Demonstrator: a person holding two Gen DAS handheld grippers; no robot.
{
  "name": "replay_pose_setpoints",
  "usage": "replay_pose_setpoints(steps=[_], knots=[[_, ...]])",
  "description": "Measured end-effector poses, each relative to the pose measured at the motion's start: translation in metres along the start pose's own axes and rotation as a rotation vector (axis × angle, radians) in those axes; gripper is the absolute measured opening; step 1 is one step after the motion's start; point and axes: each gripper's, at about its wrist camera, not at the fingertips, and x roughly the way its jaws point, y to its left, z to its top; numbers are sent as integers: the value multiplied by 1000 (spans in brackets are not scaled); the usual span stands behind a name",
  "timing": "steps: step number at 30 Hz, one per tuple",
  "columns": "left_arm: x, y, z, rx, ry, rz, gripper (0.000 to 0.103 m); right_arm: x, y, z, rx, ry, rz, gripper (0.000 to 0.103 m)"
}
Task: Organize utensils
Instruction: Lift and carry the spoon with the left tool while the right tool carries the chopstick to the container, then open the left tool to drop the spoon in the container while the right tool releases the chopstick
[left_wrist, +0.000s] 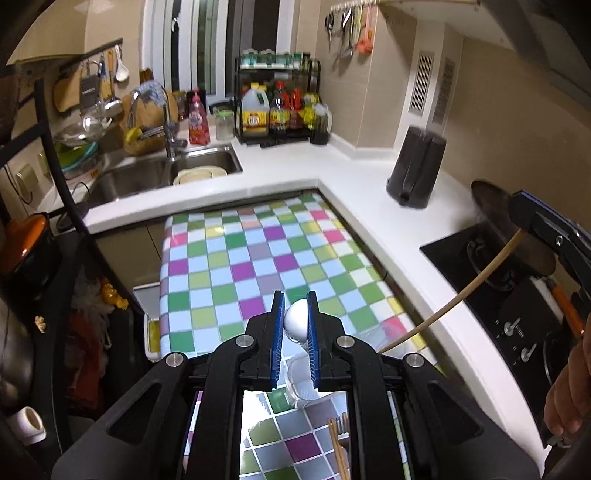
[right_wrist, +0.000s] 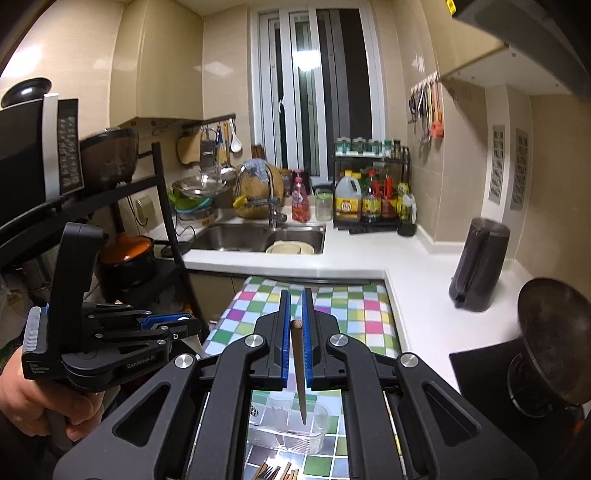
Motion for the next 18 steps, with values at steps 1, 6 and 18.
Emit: replay_pose_setpoints(steps=[1, 6, 18], knots=[[8, 0, -3, 5, 17, -1, 12, 8, -3, -5, 6, 12, 0, 6], [45, -5, -18, 51, 99, -3, 12, 43, -13, -30, 31, 86, 4, 6], [85, -9, -37, 71, 174, -18, 12, 85, -15, -73, 48, 192, 16, 6]])
